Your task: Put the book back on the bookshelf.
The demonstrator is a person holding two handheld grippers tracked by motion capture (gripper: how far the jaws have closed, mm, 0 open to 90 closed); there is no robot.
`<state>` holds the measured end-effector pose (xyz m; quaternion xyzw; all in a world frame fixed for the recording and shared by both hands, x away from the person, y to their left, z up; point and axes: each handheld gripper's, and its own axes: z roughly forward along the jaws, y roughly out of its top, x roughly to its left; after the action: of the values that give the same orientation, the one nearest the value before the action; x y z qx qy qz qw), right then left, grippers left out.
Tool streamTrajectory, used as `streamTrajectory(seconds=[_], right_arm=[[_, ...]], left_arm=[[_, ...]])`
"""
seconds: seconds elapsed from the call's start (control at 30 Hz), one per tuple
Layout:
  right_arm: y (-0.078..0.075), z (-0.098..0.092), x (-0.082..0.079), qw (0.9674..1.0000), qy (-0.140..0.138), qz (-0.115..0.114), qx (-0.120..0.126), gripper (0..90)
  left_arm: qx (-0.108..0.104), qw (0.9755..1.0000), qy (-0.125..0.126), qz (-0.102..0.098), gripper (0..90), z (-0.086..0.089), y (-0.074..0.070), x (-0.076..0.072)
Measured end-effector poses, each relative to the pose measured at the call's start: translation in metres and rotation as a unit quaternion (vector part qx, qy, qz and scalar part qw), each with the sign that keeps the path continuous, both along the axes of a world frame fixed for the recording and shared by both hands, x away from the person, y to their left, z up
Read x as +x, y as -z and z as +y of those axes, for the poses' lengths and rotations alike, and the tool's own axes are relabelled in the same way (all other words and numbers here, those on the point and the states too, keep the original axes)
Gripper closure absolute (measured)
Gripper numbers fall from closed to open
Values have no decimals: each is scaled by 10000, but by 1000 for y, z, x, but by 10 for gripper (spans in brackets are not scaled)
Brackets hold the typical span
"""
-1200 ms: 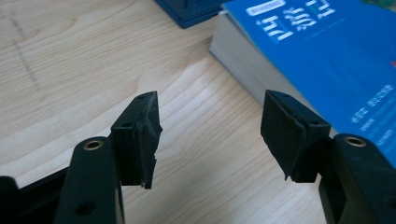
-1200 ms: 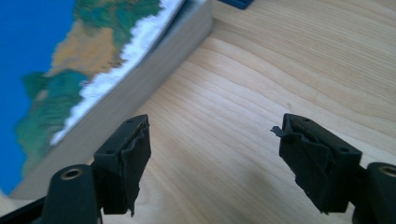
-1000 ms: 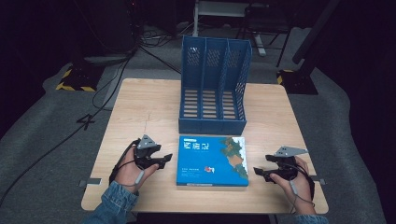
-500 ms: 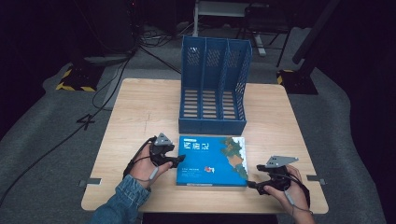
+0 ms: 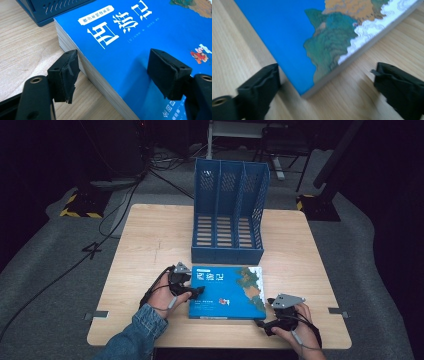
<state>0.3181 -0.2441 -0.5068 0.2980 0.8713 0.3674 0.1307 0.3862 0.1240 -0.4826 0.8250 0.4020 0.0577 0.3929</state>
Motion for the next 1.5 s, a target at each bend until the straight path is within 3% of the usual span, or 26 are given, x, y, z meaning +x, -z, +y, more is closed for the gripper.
streamTrajectory(seconds=[0.13,0.37,0.43,0.57,0.63,0.7,0.8,0.97,1.1,1.23,1.33,1.5], right_arm=[[0,8,3,10000,-32,7,-35,17],[1,18,4,10000,-61,40,-35,3],[1,18,4,10000,-51,38,-44,1],[1,19,4,10000,-32,41,-41,0],[1,19,4,10000,-24,38,-43,0],[1,19,4,10000,-22,38,-43,0],[1,19,4,10000,-26,32,-43,0],[1,19,4,10000,-16,41,-41,0],[1,19,4,10000,-14,41,-41,0],[1,19,3,10000,8,46,-42,0],[0,19,2,10000,34,40,-37,13],[-8,13,-3,9997,-38,142,-189,175]], left_arm=[[-190,9998,-88,28,231,0,4,0],[-64,9997,-125,-203,240,-2,3,-4],[60,9994,-101,-321,255,-4,1,-6],[402,9965,-45,-727,366,-9,-6,-11],[422,9961,-44,-771,377,-9,-6,-11],[265,9958,27,-879,408,-8,-7,-12],[-276,9952,172,-918,489,-9,-12,-15],[-143,9934,294,-1100,599,-10,-18,-20],[-400,9953,310,-829,726,-3,-22,-19],[-612,9940,443,-787,843,-2,-30,-23],[-671,9934,528,-771,860,-3,-39,-28],[-820,9927,566,-674,865,-2,-43,-29]])
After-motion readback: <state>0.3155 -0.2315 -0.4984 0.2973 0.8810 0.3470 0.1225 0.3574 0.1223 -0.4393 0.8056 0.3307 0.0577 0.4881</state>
